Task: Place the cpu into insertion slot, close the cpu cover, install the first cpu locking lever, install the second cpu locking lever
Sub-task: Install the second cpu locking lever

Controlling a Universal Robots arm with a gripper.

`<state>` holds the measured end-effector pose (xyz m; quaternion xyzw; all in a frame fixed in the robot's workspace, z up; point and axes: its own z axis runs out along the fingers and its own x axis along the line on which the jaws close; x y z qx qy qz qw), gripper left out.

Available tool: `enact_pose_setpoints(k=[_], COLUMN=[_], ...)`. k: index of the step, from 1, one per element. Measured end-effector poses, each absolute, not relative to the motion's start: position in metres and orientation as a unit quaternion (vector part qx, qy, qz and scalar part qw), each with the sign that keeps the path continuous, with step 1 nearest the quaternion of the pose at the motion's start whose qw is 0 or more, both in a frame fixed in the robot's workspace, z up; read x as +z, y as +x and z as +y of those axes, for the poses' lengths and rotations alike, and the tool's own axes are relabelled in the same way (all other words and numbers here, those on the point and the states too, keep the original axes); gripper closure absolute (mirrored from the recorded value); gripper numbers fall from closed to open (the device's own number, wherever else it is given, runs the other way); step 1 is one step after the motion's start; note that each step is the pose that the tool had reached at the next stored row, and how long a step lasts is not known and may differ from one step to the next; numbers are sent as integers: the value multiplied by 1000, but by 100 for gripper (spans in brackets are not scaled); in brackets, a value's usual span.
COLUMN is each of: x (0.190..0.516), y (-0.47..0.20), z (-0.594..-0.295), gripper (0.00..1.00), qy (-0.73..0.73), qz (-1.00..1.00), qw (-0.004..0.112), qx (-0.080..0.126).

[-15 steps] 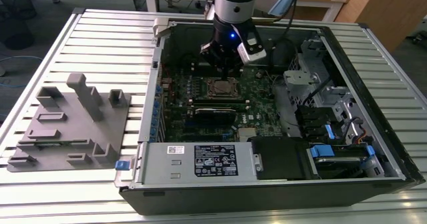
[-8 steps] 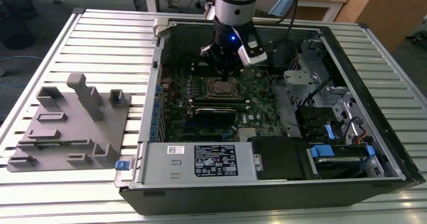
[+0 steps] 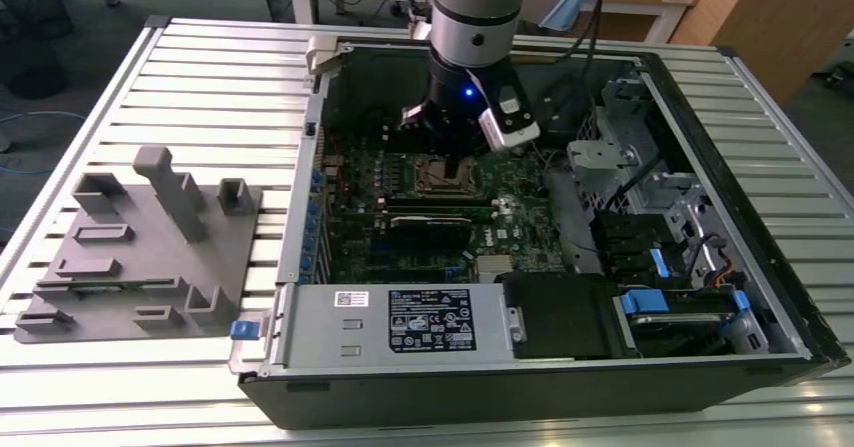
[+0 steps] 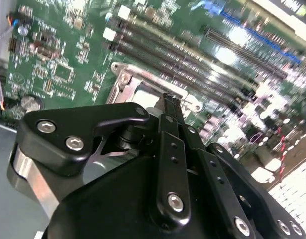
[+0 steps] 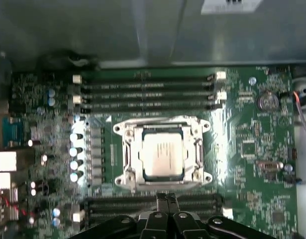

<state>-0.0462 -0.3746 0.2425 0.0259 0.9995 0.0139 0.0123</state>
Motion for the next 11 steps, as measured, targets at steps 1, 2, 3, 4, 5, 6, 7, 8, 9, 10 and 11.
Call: enact_pose_setpoints(k=[1, 2, 3, 4, 5, 6, 7, 8, 9, 10, 11], x=[242, 242, 242, 242, 242, 242, 242, 242, 242, 242, 242], y=[-46, -46, -46, -46, -46, -46, -46, -46, -47, -48, -49], z=[-377, -380, -382, -384, -385, -385, -385, -385, -385, -385, -385], gripper=[89, 89, 89, 89, 89, 89, 89, 89, 89, 89, 89], qy=[26, 26, 26, 26, 26, 26, 26, 26, 26, 26, 26], qz=[999, 999, 999, 999, 999, 999, 999, 999, 999, 999, 999], qw=[12, 12, 12, 12, 12, 12, 12, 12, 12, 12, 12], qx=[14, 14, 14, 14, 14, 14, 14, 14, 14, 14, 14])
